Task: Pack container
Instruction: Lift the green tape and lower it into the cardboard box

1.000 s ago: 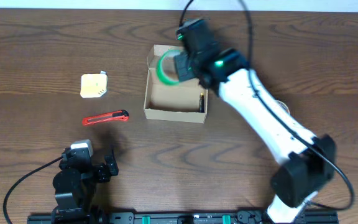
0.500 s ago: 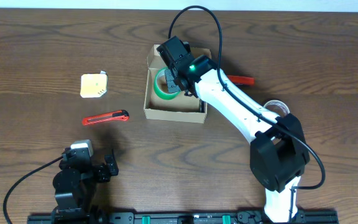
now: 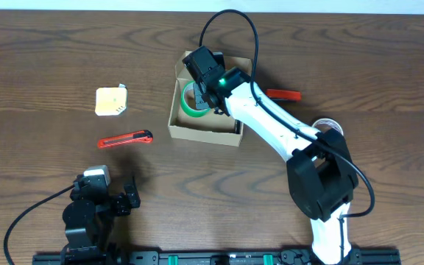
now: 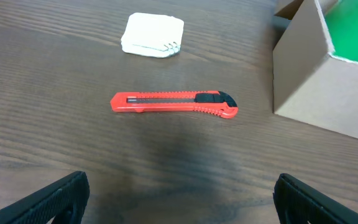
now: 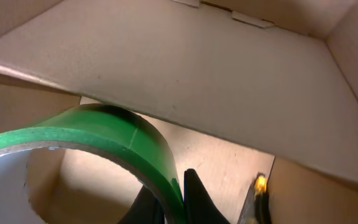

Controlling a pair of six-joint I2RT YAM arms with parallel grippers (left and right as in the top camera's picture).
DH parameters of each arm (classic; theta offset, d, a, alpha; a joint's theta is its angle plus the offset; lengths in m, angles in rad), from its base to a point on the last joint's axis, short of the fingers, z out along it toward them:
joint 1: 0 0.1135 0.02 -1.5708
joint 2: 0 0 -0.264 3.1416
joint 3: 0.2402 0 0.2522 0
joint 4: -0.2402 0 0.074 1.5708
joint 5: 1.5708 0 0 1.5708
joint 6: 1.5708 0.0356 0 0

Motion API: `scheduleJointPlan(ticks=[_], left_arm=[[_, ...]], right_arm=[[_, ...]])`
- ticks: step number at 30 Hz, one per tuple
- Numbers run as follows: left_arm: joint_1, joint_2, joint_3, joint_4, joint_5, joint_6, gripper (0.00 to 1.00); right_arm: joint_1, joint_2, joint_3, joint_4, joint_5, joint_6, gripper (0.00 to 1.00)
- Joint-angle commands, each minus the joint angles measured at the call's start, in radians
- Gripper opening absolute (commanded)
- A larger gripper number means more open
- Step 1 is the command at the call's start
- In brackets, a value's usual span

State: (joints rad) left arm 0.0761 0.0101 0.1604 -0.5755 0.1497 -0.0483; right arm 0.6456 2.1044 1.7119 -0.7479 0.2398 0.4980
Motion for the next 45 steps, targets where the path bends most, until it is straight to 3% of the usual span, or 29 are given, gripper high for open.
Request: scheduleJointPlan(ticks=[1,3,4,8,13,16,18,19,21,22,28,45], left_arm=[[0.004,-0.006,-0.008,0.001,-0.008,0.011,0.95],[0.004,-0.006,-0.008,0.001,-0.008,0.011,0.95],[0.004,-0.006,-0.008,0.001,-0.008,0.011,0.95],[0.004,-0.006,-0.008,0.001,-0.008,0.011,0.95],[0.004,-0.006,-0.008,0.001,-0.008,0.011,0.95],[0.004,-0.006,-0.008,0.001,-0.008,0.011,0.96],[0.004,-0.006,-0.008,0.001,-0.008,0.011,0.95],[0.004,-0.006,-0.008,0.001,-0.008,0.011,0.95],[0.004,-0.006,-0.008,0.001,-0.008,0.011,0.95],[0.004,-0.006,-0.008,0.001,-0.008,0.011,0.95],[0.004,-0.006,-0.008,0.001,-0.008,0.011,0.95],[0.004,-0.006,-0.008,0.001,-0.008,0.011,0.95]], right_arm=[[0.011,0.017,0.009,0.007,0.034,0.029,0.01],[0.013,0.017,0.009,0.013,0.034,0.029,0.07],[0.014,0.017,0.009,0.014,0.034,0.029,0.19],[0.024,0.017,0.009,0.015,0.027,0.029,0.4],[0.033,0.01,0.01,0.003,-0.016,0.029,0.46],[0.034,-0.012,0.01,-0.032,-0.032,0.029,0.45],[0.034,-0.029,0.01,-0.066,-0.031,0.027,0.4],[0.034,-0.037,0.01,-0.087,-0.032,0.024,0.34],[0.034,-0.048,0.01,-0.126,-0.035,0.024,0.07],[0.034,-0.048,0.01,-0.15,-0.037,0.024,0.01],[0.035,-0.041,-0.033,-0.188,-0.038,0.024,0.01],[0.036,-0.041,-0.23,0.11,-0.05,0.021,0.01]])
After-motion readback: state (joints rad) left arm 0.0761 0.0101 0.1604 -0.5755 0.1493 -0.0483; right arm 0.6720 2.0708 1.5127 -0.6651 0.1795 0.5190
